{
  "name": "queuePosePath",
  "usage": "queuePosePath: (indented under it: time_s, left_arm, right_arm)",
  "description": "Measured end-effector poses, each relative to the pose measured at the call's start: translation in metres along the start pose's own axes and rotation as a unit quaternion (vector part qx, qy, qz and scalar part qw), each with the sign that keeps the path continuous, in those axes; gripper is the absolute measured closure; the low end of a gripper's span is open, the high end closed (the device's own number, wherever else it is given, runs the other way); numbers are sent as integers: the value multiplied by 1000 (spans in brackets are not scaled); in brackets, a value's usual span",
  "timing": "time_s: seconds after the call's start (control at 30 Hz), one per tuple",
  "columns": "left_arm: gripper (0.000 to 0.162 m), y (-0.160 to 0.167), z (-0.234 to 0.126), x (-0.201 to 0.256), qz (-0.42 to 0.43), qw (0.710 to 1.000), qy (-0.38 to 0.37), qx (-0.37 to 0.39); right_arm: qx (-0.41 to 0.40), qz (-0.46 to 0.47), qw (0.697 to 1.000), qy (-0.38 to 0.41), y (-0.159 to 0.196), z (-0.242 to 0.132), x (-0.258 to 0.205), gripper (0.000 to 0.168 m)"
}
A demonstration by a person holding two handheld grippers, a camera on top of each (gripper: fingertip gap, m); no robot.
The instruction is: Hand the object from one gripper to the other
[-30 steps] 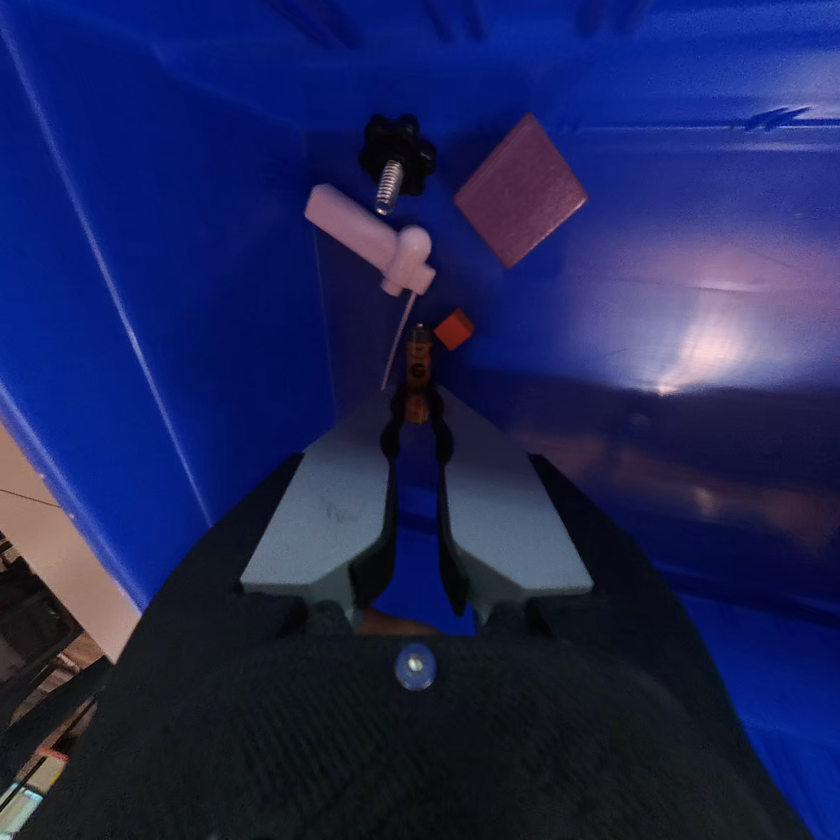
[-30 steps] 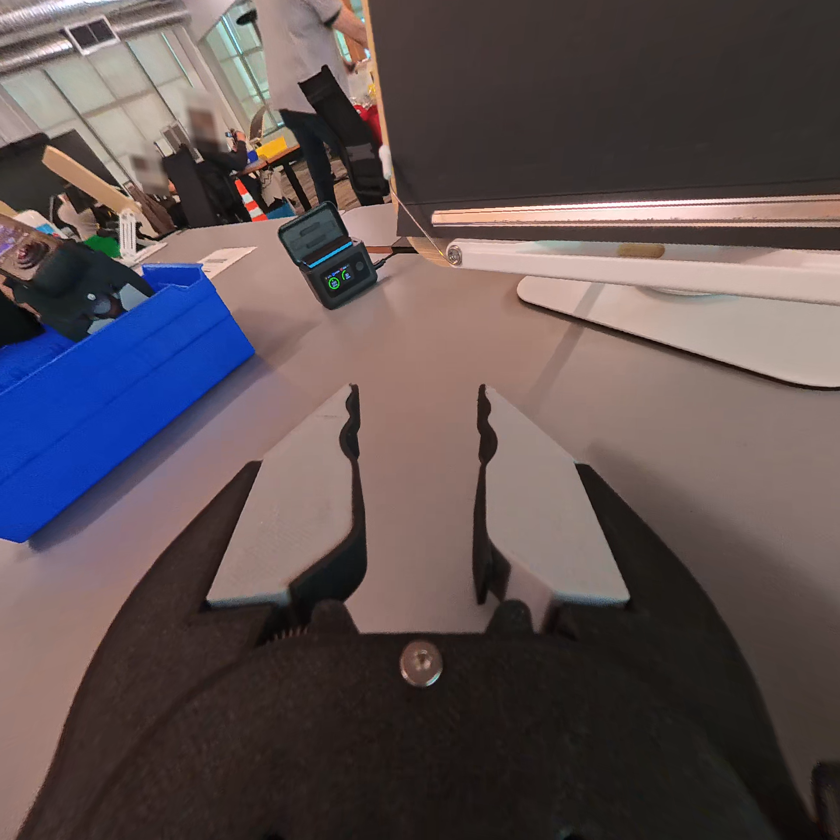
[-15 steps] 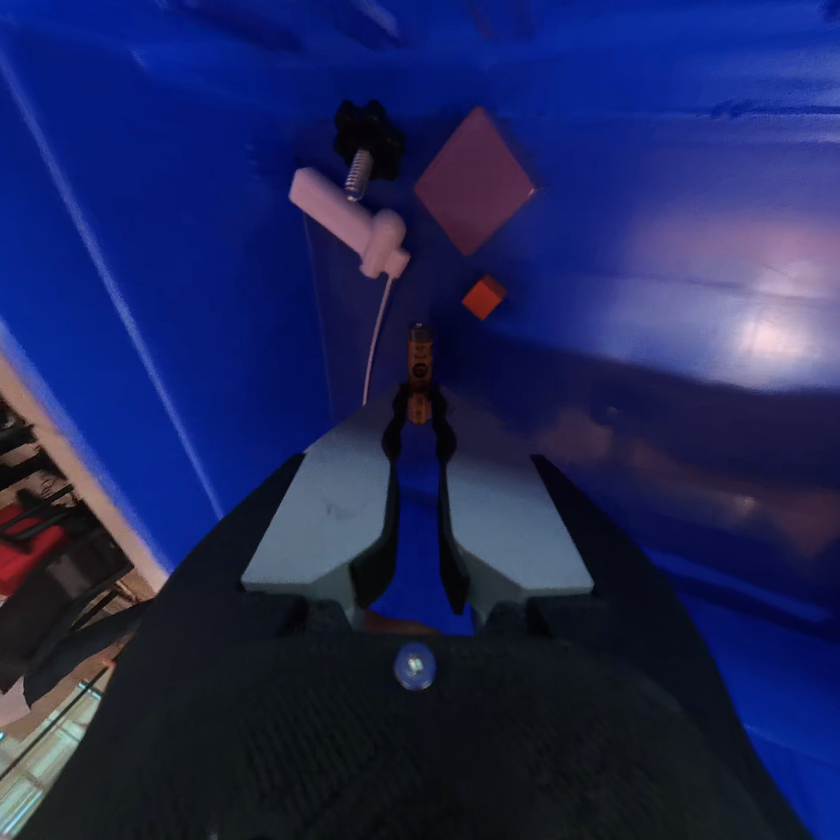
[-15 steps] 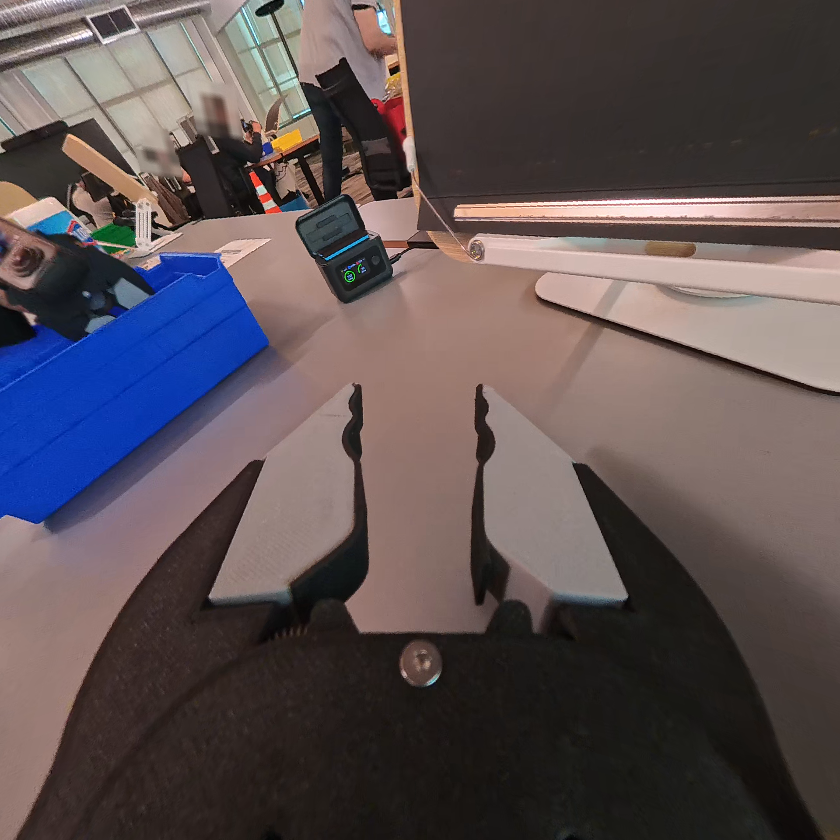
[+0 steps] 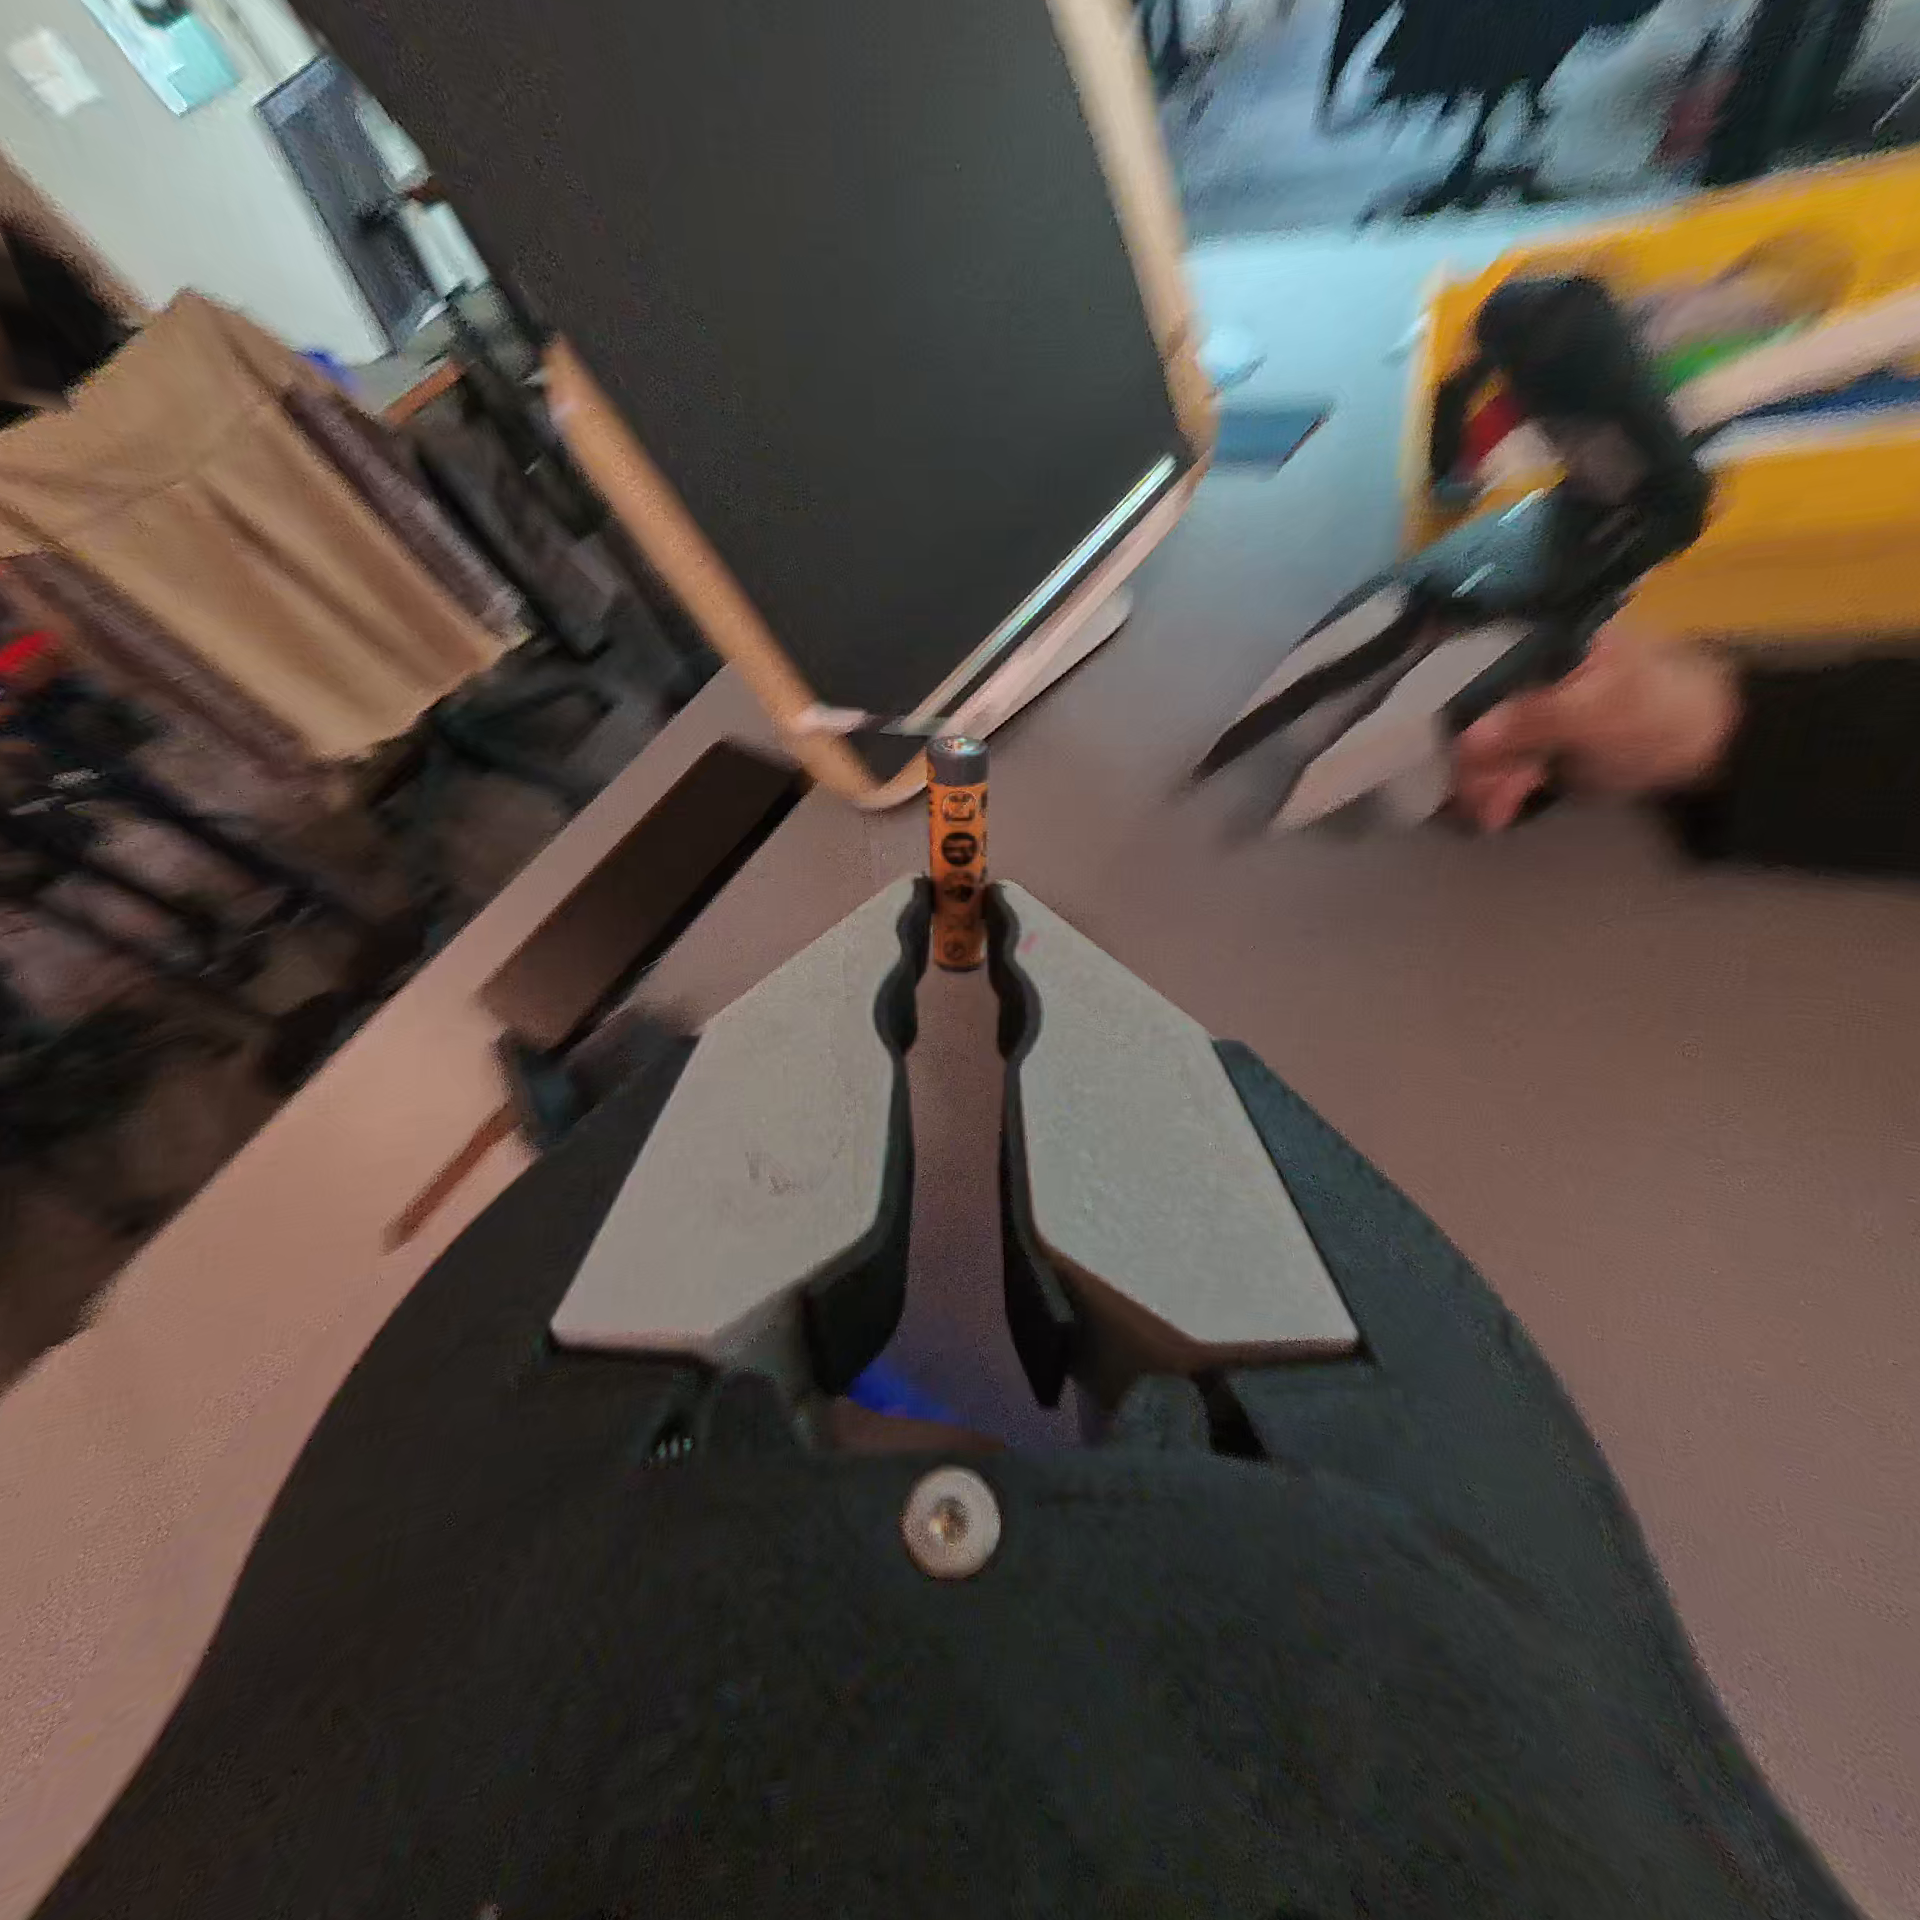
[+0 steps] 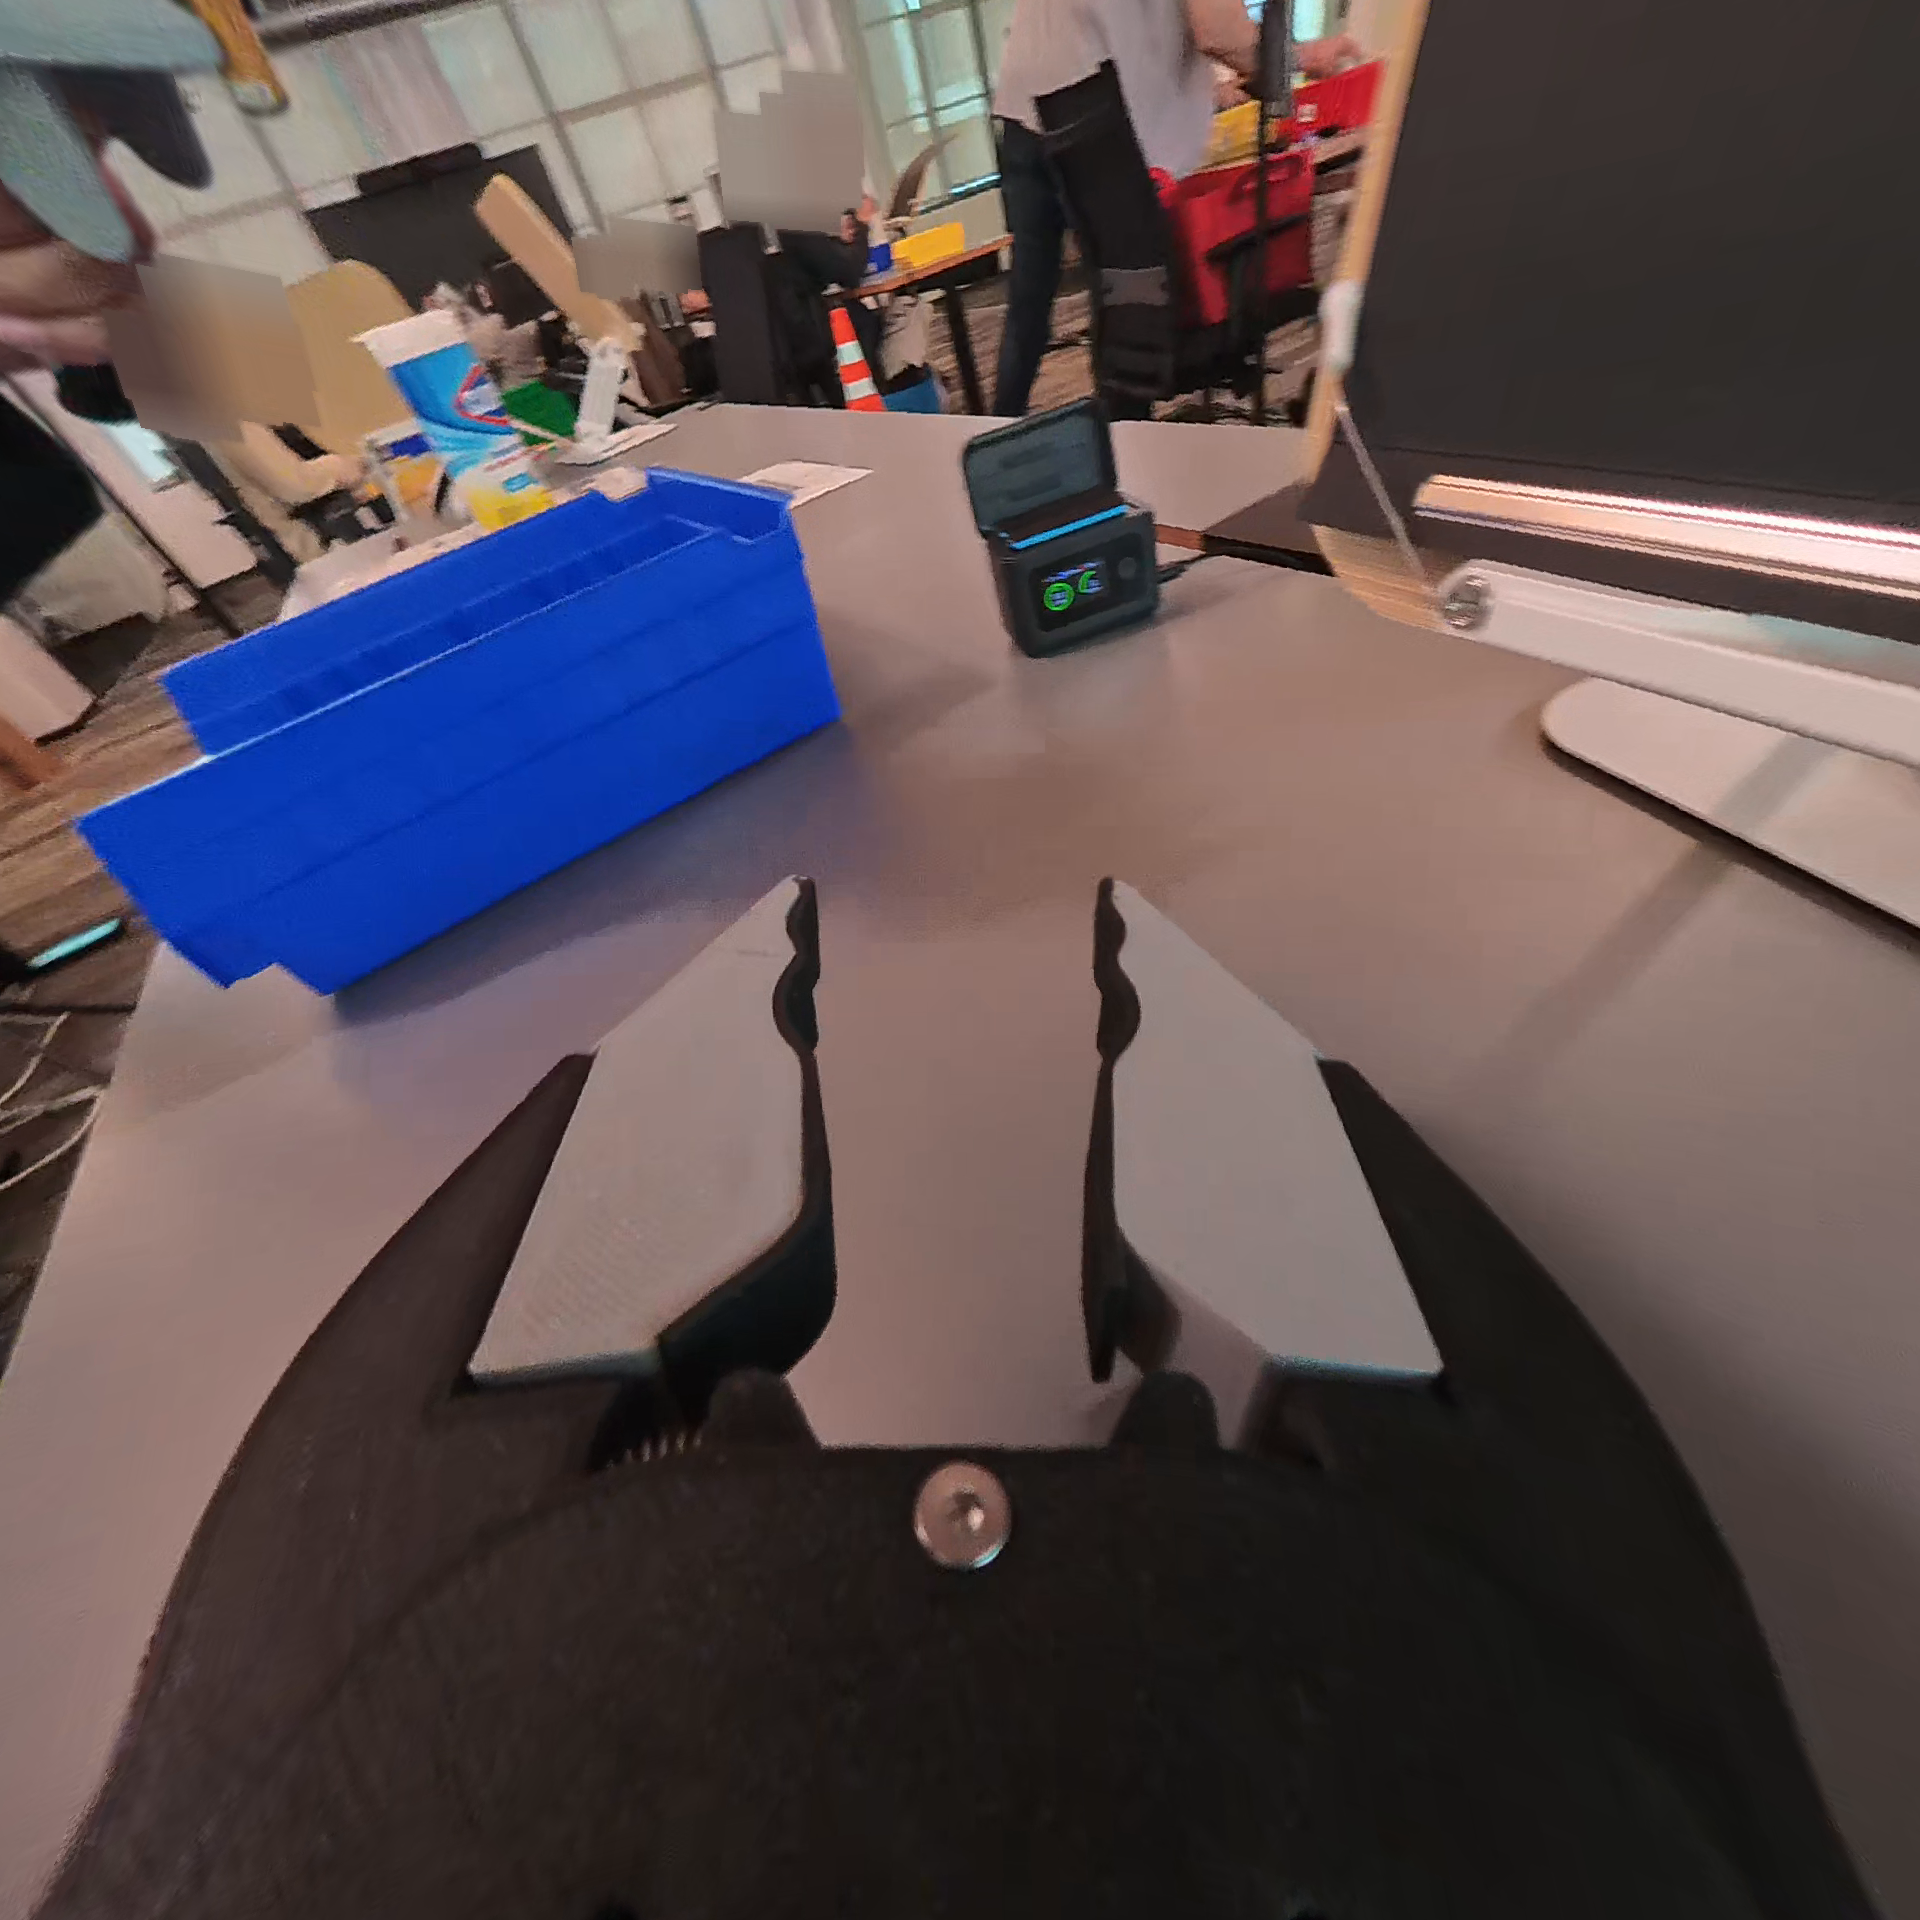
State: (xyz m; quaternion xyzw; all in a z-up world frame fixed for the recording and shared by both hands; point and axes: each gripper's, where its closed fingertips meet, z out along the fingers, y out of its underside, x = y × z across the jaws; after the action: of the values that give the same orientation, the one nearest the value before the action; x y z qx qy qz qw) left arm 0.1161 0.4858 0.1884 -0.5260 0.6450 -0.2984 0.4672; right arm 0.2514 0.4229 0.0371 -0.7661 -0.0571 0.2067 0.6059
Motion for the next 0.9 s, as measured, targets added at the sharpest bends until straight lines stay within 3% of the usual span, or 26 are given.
queuePosePath:
  time_s: [0.13,0.27,0.4,0.6,0.9]
  left_arm:
    - [154,-24,40,73,-74,990,72,98]
    - [154,-8,88,102,-118,975,107,154]
    - [154,21,130,99,-176,961,127,173]
    - [154,38,164,91,-181,956,133,188]
    - [155,48,163,81,-202,948,143,200]
  right_arm:
    - [1,-16,999,-31,-2,-1,-14,116]
    - [12,-18,999,-28,-6,-9,-7,115]
    - [21,-19,999,-30,-7,-13,4,114]
    - [5,-41,999,-28,-5,2,15,114]
    - [8,-15,999,-46,-10,7,25,115]
